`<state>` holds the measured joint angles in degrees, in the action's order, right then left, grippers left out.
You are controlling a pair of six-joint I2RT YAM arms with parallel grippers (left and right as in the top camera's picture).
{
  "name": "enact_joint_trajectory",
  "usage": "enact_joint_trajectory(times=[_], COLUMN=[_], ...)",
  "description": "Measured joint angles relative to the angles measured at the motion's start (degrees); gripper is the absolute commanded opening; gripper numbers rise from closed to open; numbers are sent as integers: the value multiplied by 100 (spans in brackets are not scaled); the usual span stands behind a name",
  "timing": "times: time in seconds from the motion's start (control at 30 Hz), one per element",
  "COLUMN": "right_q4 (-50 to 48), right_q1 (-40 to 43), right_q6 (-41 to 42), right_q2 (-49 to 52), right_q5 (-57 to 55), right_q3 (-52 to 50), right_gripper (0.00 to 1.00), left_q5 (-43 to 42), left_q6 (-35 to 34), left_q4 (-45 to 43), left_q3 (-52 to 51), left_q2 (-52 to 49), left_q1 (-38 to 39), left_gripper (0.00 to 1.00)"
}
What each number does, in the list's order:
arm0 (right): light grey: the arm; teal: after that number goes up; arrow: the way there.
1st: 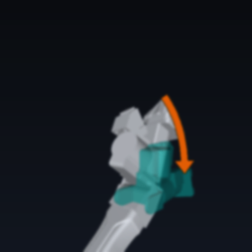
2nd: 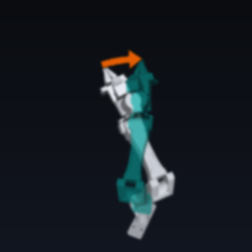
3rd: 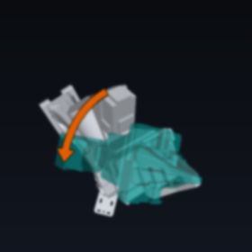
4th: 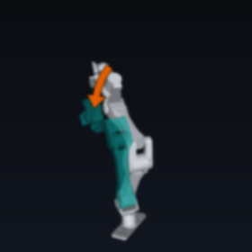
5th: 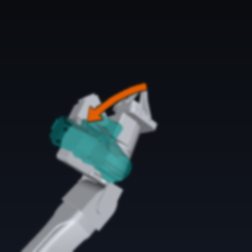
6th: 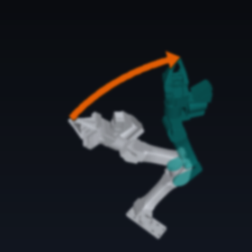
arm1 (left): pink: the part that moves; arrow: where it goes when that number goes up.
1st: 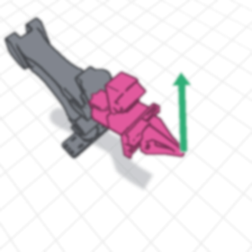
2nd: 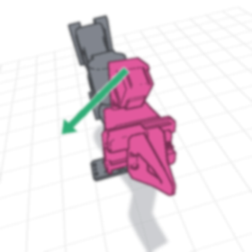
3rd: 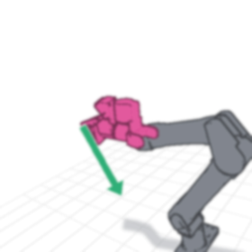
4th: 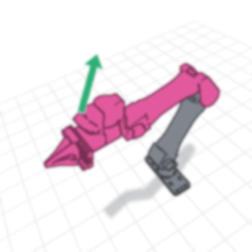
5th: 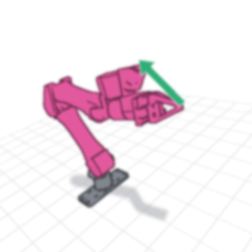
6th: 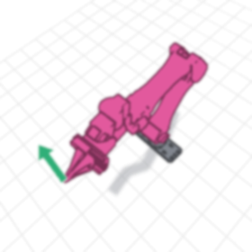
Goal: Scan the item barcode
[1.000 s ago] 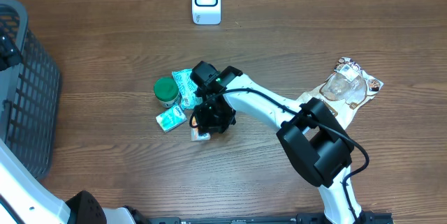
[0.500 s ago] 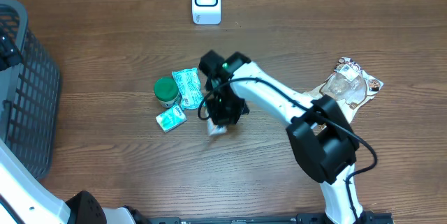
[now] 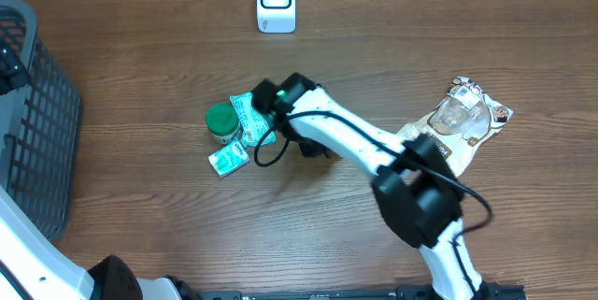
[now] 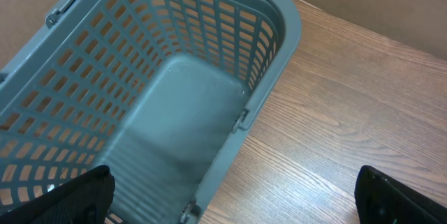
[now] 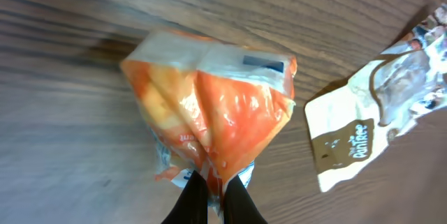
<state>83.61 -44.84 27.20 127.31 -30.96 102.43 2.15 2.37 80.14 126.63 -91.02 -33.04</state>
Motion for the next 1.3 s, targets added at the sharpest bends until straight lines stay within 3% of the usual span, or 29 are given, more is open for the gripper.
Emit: enact_joint_trajectory(times=[0.17,0.27,0.3,0.87,1.17,1.3], right_q4=[140,162,181,-55,763,743], right_q1=[-153,-313,-385,-1268,-994,-715], right_q6=[20,52,35,-83,-122,-256], right_q2=[557,597,597,605,627,623], right_q5=[-358,-450,-463,850,1156,1375], right_q3=[-2,0,0,195,2199,2459], right_gripper=[6,34,35,36,62,55], left_q5=[0,0,0,0,0,0], left_q6=[0,0,0,0,0,-2], left_q4=[0,0,0,0,-2,0], left_q3=[0,0,0,0,0,0], left_q2=[0,0,0,0,0,0], left_q1=[0,0,0,0,0,0], left_gripper=[100,99,100,100,99,100])
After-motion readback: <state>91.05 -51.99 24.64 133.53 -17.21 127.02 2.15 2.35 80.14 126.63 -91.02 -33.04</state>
